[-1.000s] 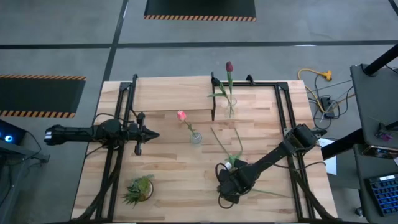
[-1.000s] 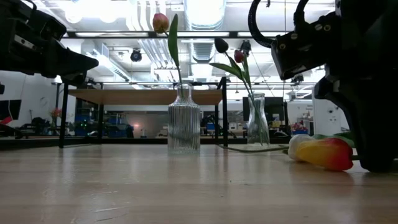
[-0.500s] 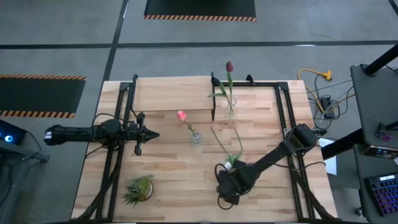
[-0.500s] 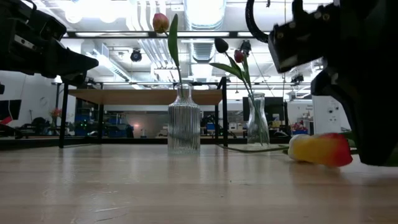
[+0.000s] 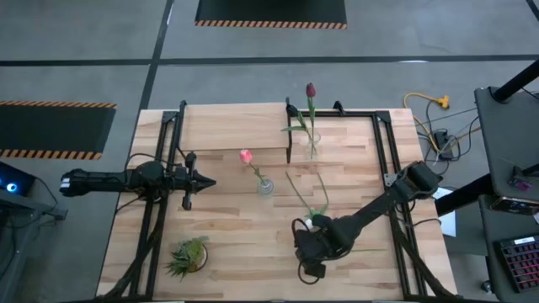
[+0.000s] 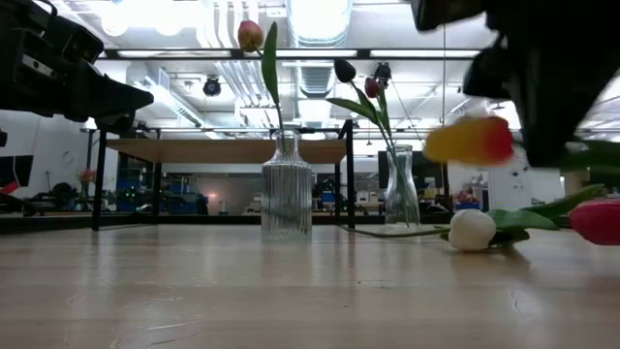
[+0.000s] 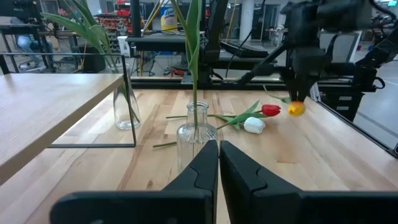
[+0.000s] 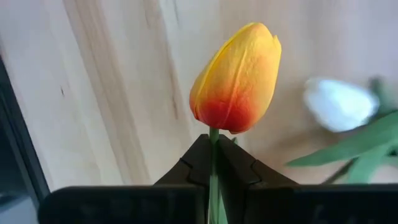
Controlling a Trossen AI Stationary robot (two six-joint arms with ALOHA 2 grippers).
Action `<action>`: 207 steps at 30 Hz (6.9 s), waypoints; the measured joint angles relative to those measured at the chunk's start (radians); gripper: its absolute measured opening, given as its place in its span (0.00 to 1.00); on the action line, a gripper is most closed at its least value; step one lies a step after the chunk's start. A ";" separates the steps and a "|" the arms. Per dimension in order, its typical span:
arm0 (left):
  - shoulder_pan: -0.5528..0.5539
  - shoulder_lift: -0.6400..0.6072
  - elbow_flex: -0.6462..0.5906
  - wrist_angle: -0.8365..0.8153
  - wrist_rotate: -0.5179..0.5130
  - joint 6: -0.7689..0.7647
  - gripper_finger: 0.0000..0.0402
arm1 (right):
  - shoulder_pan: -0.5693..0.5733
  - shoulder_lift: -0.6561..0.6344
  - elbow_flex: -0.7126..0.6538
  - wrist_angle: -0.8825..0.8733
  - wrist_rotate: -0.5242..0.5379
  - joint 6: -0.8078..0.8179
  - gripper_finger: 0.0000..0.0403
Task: Pick and place flowers into a vace then onto a shelf
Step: Put the yellow tulip into the bottom transparent vase, then put the red tulip into the bottom transparent vase
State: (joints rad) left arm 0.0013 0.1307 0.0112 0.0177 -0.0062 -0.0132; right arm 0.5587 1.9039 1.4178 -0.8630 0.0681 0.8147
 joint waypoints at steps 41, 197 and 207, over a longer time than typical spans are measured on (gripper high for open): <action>0.000 0.000 0.000 0.000 0.000 0.000 0.00 | -0.135 -0.336 -0.011 0.644 0.756 -0.576 0.03; 0.000 0.000 0.000 -0.004 0.000 0.000 0.00 | -0.297 -0.370 -0.164 0.159 0.272 -0.294 0.54; 0.000 0.000 0.000 -0.003 0.000 0.000 0.00 | -0.312 -0.257 -0.170 -0.059 0.220 -0.073 0.54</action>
State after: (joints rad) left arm 0.0013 0.1307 0.0113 0.0143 -0.0063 -0.0132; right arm 0.2464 1.6464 1.2476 -0.9223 0.2881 0.7421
